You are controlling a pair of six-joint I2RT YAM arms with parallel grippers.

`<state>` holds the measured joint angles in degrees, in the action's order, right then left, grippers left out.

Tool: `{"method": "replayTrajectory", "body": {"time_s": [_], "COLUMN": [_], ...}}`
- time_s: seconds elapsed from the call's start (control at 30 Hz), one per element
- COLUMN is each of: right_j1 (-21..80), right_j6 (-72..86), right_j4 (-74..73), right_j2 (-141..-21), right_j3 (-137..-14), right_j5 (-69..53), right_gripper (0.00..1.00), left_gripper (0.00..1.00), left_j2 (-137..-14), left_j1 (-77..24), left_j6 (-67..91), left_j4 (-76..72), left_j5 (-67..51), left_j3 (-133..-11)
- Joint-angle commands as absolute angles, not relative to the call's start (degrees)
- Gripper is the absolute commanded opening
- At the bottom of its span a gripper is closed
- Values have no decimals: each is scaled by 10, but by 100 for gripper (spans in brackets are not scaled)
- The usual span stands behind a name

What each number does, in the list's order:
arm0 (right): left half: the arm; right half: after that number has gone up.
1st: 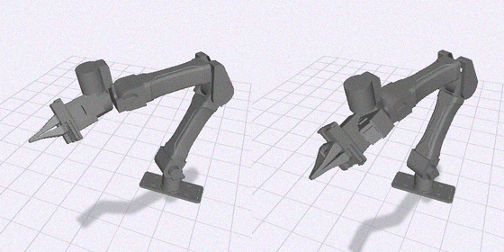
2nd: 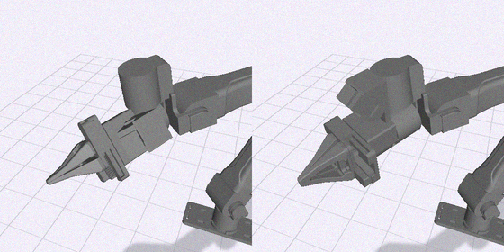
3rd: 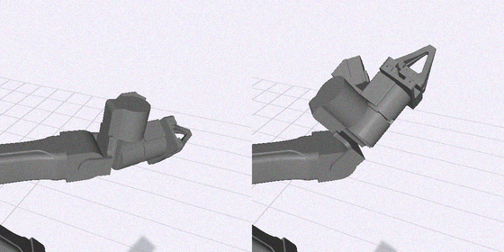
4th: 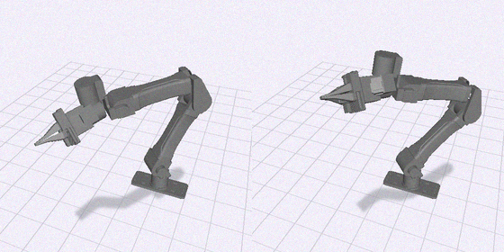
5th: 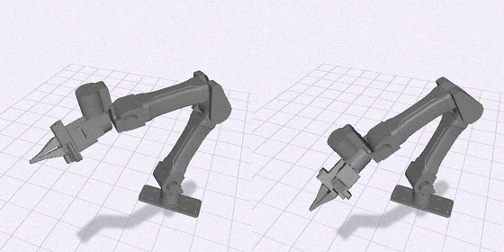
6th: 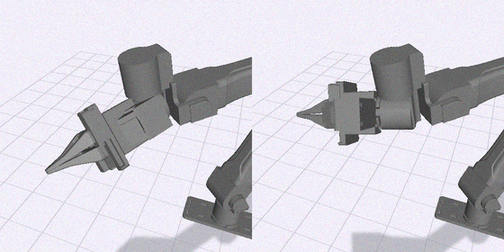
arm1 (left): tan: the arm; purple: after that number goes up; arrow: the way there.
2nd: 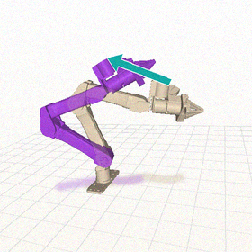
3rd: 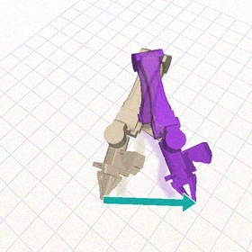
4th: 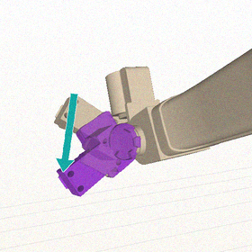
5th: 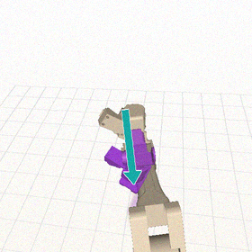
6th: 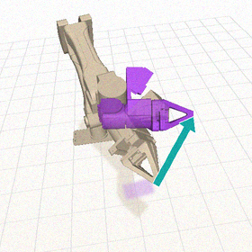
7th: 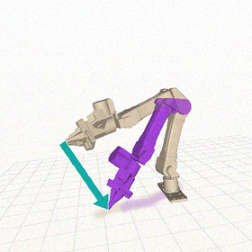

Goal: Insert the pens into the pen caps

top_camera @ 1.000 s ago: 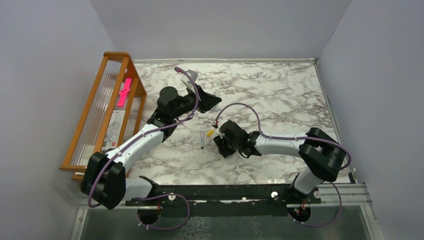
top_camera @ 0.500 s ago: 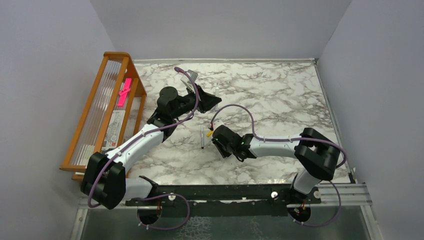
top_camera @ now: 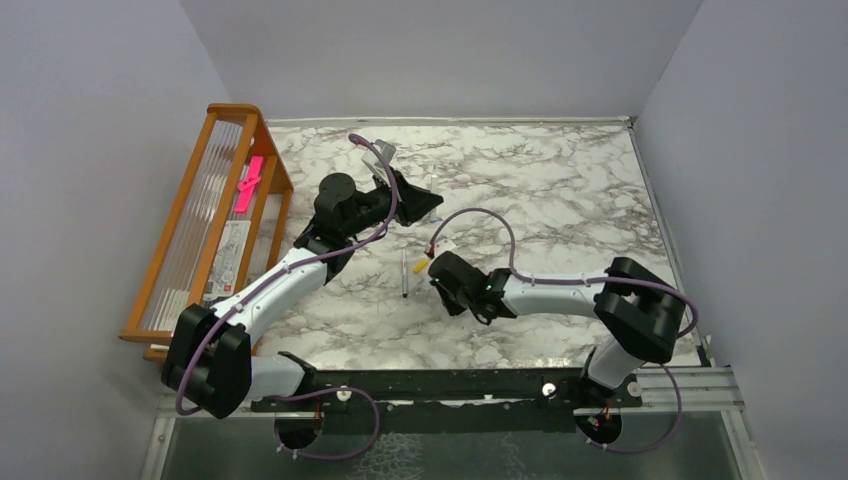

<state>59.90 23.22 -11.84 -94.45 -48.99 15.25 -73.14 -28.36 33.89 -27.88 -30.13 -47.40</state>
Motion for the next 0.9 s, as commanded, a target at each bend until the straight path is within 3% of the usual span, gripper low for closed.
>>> {"method": "replayTrajectory", "body": {"time_s": [0.0, 0.37, 0.63, 0.87], "right_j1": [599, 577, 570, 566], "right_j6": [315, 399, 330, 275], "right_j4": [-110, -102, -62, -21], "right_j2": [-870, -680, -586, -555], "right_j3": [-444, -421, -464, -505], "right_j5": [190, 309, 250, 309], "right_gripper": [1, 1, 1, 1], "left_gripper": [0, 0, 0, 0], "left_j2": [-731, -758, -808, -801], "left_j1": [-269, -238, -229, -266], "left_j6": [382, 469, 495, 457], "left_j4": [-290, -344, -342, -350], "left_j5": [-278, -286, -302, -285], "left_j3": [-472, -471, -506, -477]}}
